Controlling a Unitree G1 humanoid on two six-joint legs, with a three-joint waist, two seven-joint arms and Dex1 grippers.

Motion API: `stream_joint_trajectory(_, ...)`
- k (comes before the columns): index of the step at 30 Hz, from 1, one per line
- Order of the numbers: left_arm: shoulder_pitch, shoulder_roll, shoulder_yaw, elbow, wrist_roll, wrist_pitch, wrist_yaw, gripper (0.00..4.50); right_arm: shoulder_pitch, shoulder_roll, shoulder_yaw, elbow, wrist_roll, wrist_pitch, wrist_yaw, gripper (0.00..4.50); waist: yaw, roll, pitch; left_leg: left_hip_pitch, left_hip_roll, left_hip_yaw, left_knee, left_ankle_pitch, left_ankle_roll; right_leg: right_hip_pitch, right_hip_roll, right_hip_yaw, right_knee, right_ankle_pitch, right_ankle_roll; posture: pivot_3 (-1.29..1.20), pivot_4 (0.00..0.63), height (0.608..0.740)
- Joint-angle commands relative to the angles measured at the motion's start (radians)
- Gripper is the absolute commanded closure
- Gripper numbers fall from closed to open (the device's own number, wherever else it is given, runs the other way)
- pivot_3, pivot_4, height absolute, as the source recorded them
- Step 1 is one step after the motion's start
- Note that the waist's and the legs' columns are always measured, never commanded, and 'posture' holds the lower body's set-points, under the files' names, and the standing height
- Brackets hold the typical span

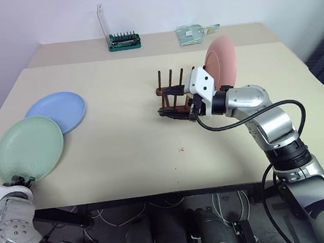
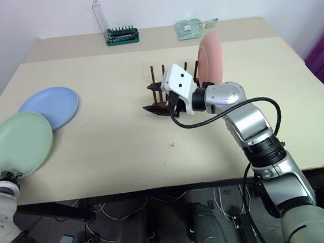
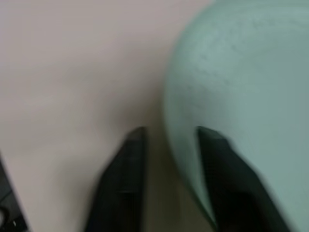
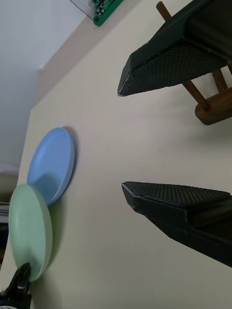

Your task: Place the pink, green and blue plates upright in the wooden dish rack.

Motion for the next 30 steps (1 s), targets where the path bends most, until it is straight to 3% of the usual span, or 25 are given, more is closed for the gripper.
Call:
stream_joint_trajectory(1, -0.014, 0.019, -0.009, -0.002, -0.034, -0.046, -0.004, 4.48, 0.007, 0.001, -0.032, -0.035, -0.007, -0.017, -0.011, 1.63, 0.003, 0.0, 0.0, 0.0, 0.0, 0.0, 0.0, 0.0, 0.0, 0.0, 0.0, 0.0, 0.0, 0.0, 0.0, 0.0, 0.15, 0.73)
stream_joint_trajectory(5, -0.023, 0.002, -0.03, -0.019, -0.113, -0.15, -0.073, 4.48, 0.022, -0.004, -0.036, -0.047, -0.009, -0.02, -0.011, 1.63, 0.004, 0.0, 0.0, 0.0, 0.0, 0.0, 0.0, 0.0, 0.0, 0.0, 0.0, 0.0, -0.001, 0.0, 0.0, 0.0, 0.15, 0.73)
stream_joint_trajectory(12, 0.068, -0.048, -0.22, -0.159, -0.125, -0.383, -0.226, 4.48, 0.034, -0.031, -0.046, -0.099, 0.037, -0.002, 0.057, 1.63, 0.005, -0.001, 0.0, -0.001, 0.0, 0.001, -0.001, 0.0, 0.0, 0.0, -0.001, 0.0, -0.002, 0.0, -0.001, 0.0, 0.15, 0.73)
stream_joint_trajectory(14, 0.05, -0.013, -0.326, -0.184, -0.086, -0.375, -0.227, 4.5, 0.03, -0.033, -0.032, -0.113, 0.031, -0.008, 0.072, 1.11, 0.007, -0.001, 0.0, -0.001, 0.0, 0.0, -0.001, 0.0, 0.0, 0.0, 0.0, 0.0, -0.002, 0.0, -0.001, 0.0, 0.15, 0.73)
stream_joint_trajectory(17, -0.055, 0.05, -0.48, -0.18, -0.037, -0.333, -0.204, 4.5, 0.003, -0.019, 0.029, -0.09, -0.107, -0.139, 0.025, 0.03, 0.009, -0.001, 0.0, -0.001, 0.0, 0.0, -0.001, 0.0, -0.001, 0.0, 0.0, -0.001, -0.002, -0.001, 0.002, 0.0, 0.15, 0.73)
stream_joint_trajectory(23, -0.312, 0.149, -0.743, -0.055, 0.078, -0.206, -0.174, 4.5, -0.062, 0.024, 0.104, 0.001, -0.318, -0.367, -0.069, 0.03, 0.003, -0.001, 0.0, -0.001, -0.001, 0.002, -0.002, 0.001, 0.001, -0.001, 0.001, -0.001, -0.003, -0.001, 0.003, 0.0, 0.15, 0.73)
stream_joint_trajectory(30, -0.499, 0.077, -0.806, -0.006, 0.076, -0.076, -0.111, 4.5, -0.148, 0.092, 0.159, 0.144, -0.5, -0.509, -0.185, 0.03, -0.002, -0.001, 0.0, -0.001, -0.001, 0.001, -0.001, 0.002, 0.002, -0.001, 0.003, 0.0, -0.002, 0.001, 0.006, 0.0, 0.15, 0.73)
